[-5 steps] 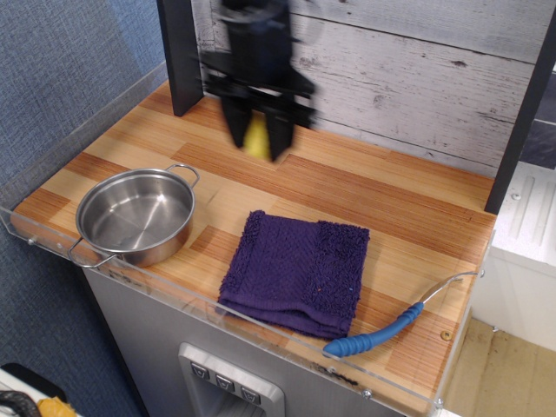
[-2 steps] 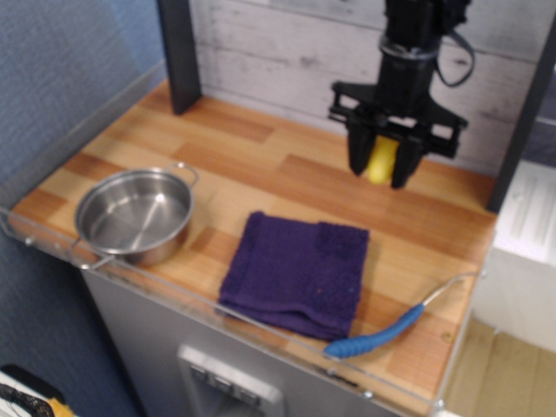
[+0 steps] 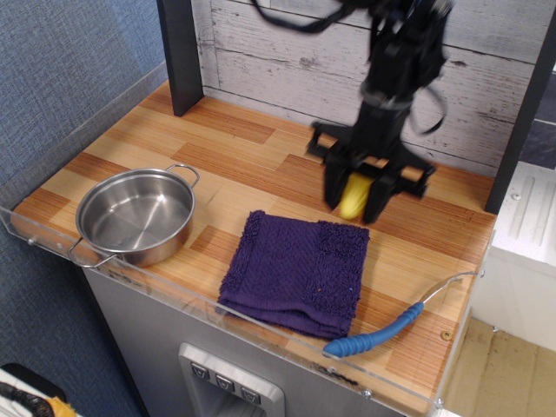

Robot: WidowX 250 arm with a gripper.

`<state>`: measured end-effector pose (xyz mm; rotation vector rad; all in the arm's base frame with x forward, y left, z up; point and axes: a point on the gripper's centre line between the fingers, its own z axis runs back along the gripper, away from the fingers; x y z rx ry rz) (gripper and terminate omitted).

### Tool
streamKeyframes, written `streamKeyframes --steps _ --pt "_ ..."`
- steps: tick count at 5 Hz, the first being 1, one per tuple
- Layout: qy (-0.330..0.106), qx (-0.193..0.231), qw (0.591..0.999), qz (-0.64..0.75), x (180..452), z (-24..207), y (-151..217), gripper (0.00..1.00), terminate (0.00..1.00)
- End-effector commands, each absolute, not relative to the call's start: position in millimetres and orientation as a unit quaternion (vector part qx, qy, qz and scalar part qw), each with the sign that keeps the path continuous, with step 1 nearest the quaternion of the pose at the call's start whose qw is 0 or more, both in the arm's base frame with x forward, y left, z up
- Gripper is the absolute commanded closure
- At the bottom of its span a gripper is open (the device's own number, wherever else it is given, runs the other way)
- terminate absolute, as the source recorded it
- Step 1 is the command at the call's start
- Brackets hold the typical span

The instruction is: Pick up the yellow pepper and place it behind the purple cloth

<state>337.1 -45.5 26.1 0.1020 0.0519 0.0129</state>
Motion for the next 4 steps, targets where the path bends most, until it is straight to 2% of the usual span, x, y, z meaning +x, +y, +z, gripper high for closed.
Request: streamKeyframes --steps 1,2,3,4 --pt "0.012 0.051 0.999 0.008 330 5 -33 1.00 0.00" --pt "-0.005 0.041 0.999 0.000 335 4 -34 1.00 0.00" --pt "-0.060 0.060 0.996 -0.018 341 13 -38 1.00 0.00" --pt "-0.051 0.053 0.997 -0.011 342 8 -36 1.00 0.00"
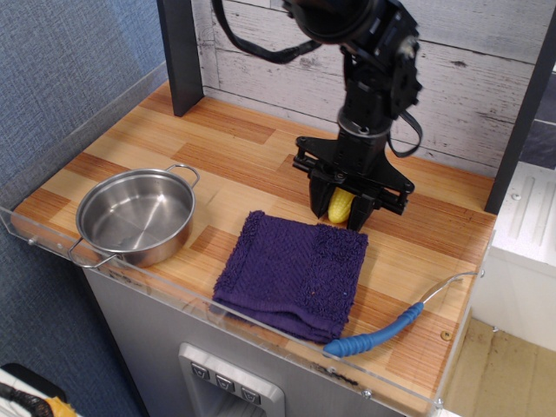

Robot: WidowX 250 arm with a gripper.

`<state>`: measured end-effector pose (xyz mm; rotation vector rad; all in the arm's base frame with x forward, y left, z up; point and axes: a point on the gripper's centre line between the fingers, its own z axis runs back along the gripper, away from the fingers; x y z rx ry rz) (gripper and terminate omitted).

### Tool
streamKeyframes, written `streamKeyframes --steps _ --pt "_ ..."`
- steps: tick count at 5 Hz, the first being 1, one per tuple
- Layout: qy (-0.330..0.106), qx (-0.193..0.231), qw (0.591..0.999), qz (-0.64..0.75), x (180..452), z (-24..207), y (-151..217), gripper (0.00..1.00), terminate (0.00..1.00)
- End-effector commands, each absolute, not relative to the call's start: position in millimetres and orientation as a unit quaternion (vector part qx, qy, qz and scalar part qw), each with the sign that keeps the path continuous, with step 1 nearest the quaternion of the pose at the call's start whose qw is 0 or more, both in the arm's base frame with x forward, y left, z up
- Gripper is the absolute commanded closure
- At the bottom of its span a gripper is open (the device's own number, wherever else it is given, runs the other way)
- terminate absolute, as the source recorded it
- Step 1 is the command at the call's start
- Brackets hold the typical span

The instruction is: Pick up the yellow pepper and place it behind the purple cloth

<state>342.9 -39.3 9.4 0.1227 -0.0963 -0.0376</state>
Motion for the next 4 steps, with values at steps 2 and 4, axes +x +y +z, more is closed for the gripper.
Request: streamKeyframes --steps 2,4 --pt "-0.031 0.036 0.999 -0.009 339 21 -39 0.00 0.00" --pt "-0.082 0.018 0.996 0.017 339 97 -29 0.00 0.00"
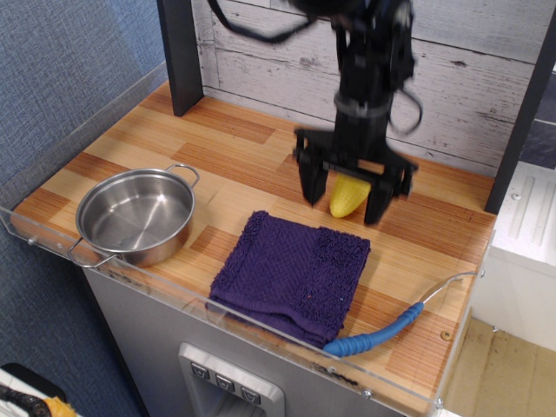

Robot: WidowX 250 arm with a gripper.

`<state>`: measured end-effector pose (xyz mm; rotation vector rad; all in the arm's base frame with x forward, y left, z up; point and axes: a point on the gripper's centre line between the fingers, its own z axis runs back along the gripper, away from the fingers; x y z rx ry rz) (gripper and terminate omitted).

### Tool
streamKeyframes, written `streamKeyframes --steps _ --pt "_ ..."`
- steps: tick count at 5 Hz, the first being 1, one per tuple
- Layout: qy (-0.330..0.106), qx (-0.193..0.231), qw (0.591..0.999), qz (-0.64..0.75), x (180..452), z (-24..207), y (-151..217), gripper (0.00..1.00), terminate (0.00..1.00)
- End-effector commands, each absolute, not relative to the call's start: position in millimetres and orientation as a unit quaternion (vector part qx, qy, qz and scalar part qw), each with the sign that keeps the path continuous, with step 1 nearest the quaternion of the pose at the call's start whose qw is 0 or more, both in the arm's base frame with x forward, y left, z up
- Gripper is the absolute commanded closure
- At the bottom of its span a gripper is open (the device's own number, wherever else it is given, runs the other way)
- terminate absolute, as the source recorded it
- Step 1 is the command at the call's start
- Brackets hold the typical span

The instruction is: Pick up the yellow pepper and place it behind the purple cloth

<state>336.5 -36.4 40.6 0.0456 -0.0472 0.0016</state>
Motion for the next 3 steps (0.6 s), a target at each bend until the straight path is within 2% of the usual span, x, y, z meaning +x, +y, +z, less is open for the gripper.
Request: streamKeyframes --steps 1,2,3 --pt "-0.111 0.004 0.993 0.038 330 137 -12 0.00 0.00" --pt "-0.108 -0.005 0.993 0.044 320 148 1 0.00 0.00" --pt "-0.108 -0.005 0.993 0.044 320 148 1 0.00 1.00"
